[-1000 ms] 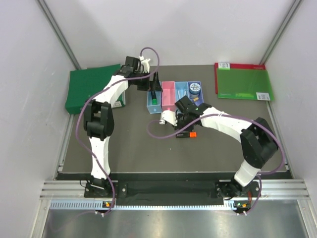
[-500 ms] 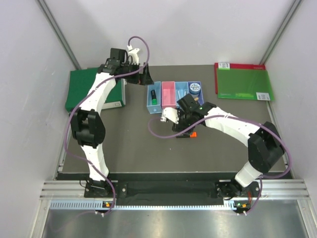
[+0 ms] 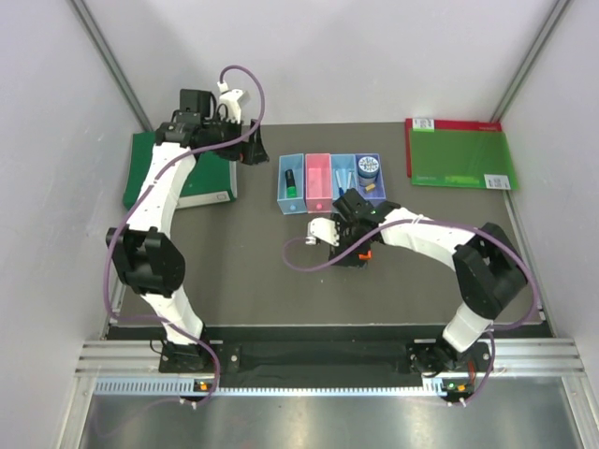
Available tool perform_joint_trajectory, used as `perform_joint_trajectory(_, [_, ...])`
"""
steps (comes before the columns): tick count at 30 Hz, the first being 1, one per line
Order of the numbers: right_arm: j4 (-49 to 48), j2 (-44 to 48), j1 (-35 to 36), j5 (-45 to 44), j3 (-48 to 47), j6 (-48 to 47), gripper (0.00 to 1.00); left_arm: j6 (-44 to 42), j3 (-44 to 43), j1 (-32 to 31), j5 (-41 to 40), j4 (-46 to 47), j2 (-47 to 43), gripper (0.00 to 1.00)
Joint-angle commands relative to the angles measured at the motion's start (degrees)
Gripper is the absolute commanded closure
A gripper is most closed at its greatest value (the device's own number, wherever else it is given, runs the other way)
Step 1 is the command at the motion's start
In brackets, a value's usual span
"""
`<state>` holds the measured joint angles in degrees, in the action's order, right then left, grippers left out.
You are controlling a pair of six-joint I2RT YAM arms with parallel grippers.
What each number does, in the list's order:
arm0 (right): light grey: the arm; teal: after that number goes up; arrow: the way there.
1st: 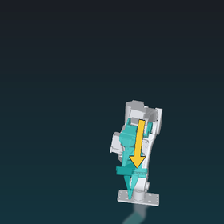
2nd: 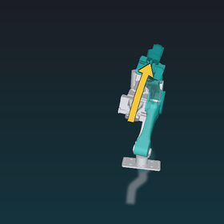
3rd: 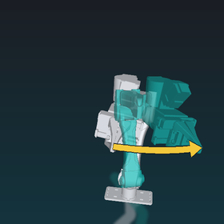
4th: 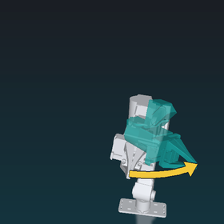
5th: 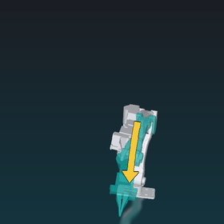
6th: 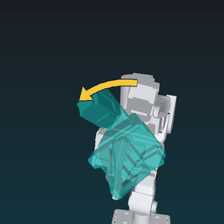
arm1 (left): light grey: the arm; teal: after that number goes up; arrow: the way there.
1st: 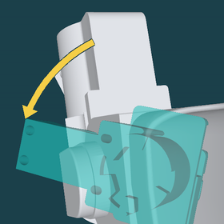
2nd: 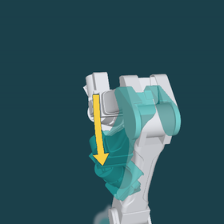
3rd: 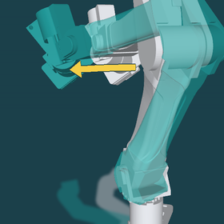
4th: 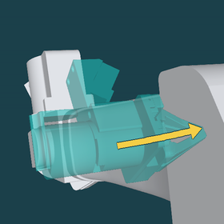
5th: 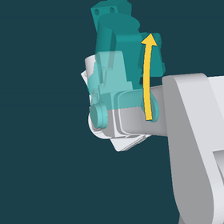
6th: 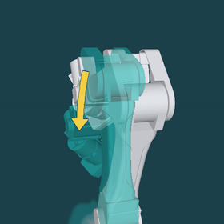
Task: Sort the stationery into containers
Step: Pick up the pen from the center of the board.
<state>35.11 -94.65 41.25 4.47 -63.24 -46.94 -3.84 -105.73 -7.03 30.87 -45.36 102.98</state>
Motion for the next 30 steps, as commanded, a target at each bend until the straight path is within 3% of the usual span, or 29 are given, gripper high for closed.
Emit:
perform_joint_trajectory(1, [-1.8,-2.9,0.41,1.68,0.05,-1.75,0.13,-4.15,-0.26,0.43,-0.11,-3.41,-5.06,0.01])
perform_joint_trajectory(9, [0.04,-6.33,-0.91,4.14,-1.79,-4.03,0.2,-6.36,-0.44,1.84,-1.43,-5.87,-8.05,0.01])
perform_joint_trajectory(15, [2.24,-9.32,-3.37,6.17,-3.82,-5.53,0.34,-7.15,0.0,3.33,-3.62,-6.67,-10.78,0.01])
perform_joint_trajectory(16, [2.15,-9.85,-3.37,5.82,-3.9,-5.53,0.39,-7.32,0.09,3.51,-3.71,-6.84,-11.48,0.01])
perform_joint_trajectory(17, [1.63,-10.37,-3.37,5.38,-3.91,-5.45,0.53,-7.5,0.09,3.77,-3.71,-7.02,-11.75,0.01])
perform_joint_trajectory(19, [1.19,-11.25,-3.46,4.32,-3.99,-4.48,0.7,-7.59,0.18,4.39,-3.8,-7.54,-12.71,0.01])
perform_joint_trajectory(20, [0.49,-11.34,-3.46,3.88,-3.82,-3.87,0.87,-7.59,0.18,4.56,-3.8,-7.55,-13.06,0.01])
perform_joint_trajectory(22, [0.04,-11.08,-3.37,3.18,-3.64,-3.25,1.0,-7.76,0.18,4.83,-4.06,-7.98,-13.86,0.01])
perform_joint_trajectory(30, [7.14,-4.59,-3.29,4.14,-10.05,2.72,1.0,-8.12,1.49,5.18,-4.59,-8.25,-17.1,0.01])
